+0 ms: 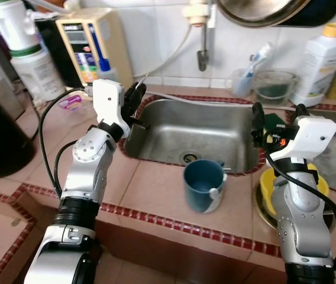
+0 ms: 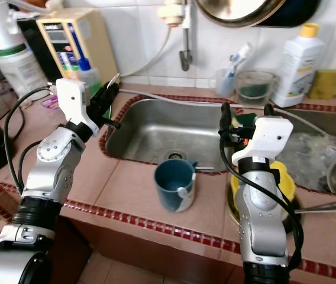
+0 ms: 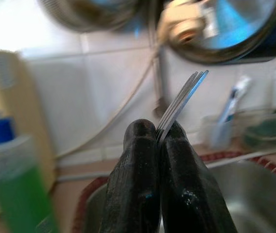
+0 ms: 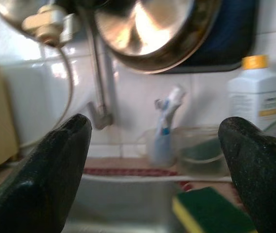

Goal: Kitchen organization

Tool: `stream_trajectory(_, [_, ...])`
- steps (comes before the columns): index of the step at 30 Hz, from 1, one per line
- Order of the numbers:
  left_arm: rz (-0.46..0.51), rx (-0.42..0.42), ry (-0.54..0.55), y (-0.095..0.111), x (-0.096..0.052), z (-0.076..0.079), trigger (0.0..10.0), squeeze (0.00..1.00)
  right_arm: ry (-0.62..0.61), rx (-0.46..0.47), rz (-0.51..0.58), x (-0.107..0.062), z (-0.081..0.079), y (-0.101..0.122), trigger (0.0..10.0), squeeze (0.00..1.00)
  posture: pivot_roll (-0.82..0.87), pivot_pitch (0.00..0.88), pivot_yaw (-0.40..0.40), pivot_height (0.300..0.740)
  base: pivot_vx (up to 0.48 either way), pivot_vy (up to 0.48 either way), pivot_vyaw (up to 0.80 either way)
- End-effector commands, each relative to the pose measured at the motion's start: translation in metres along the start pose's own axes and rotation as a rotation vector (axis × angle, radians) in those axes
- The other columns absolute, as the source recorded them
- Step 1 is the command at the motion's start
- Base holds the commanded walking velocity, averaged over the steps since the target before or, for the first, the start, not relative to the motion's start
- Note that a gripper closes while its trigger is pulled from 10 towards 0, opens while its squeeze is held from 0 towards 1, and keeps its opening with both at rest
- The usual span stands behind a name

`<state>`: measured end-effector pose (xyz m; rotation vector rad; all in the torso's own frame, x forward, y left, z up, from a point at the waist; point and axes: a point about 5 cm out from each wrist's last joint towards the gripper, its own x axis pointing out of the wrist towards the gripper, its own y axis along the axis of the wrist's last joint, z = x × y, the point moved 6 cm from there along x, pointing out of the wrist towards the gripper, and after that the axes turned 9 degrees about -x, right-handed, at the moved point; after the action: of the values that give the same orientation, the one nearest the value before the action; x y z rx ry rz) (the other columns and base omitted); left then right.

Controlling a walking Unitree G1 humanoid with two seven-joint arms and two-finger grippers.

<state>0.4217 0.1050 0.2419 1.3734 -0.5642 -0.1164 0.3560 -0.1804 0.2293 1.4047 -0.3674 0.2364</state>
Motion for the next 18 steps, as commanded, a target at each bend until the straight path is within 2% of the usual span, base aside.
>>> stream_trajectory(1, [-0.019, 0.016, 0.036, 0.002, 0.000, -0.012, 10.0, 0.00, 0.008, 0.010, 0.011, 0.003, -0.005, 0.009, 10.0, 0.00, -0.18, 0.057, 0.106, 0.740, 0.000, 0.000, 0.00])
stream_trajectory(4, [-0.066, 0.054, 0.025, -0.003, 0.002, -0.014, 10.0, 0.00, 0.073, 0.055, -0.026, 0.005, -0.008, 0.007, 10.0, 0.00, -0.18, 0.059, 0.104, 0.740, 0.000, 0.000, 0.00])
stream_trajectory(9, [-0.098, 0.097, -0.001, -0.007, 0.005, -0.014, 10.0, 0.00, 0.110, 0.001, -0.030, 0.005, -0.005, 0.008, 10.0, 0.00, -0.18, 0.064, 0.104, 0.740, 0.000, 0.000, 0.00])
stream_trajectory(11, [-0.114, 0.116, -0.021, -0.010, 0.009, -0.011, 10.0, 0.00, 0.128, -0.015, -0.047, 0.001, 0.001, 0.005, 10.0, 0.00, -0.18, 0.072, 0.108, 0.740, 0.000, 0.000, 0.00])
stream_trajectory(18, [-0.143, 0.105, -0.061, -0.017, 0.016, -0.003, 10.0, 0.00, 0.175, -0.028, -0.073, -0.009, 0.007, 0.003, 10.0, 0.00, -0.20, 0.089, 0.121, 0.740, 0.000, 0.000, 0.00])
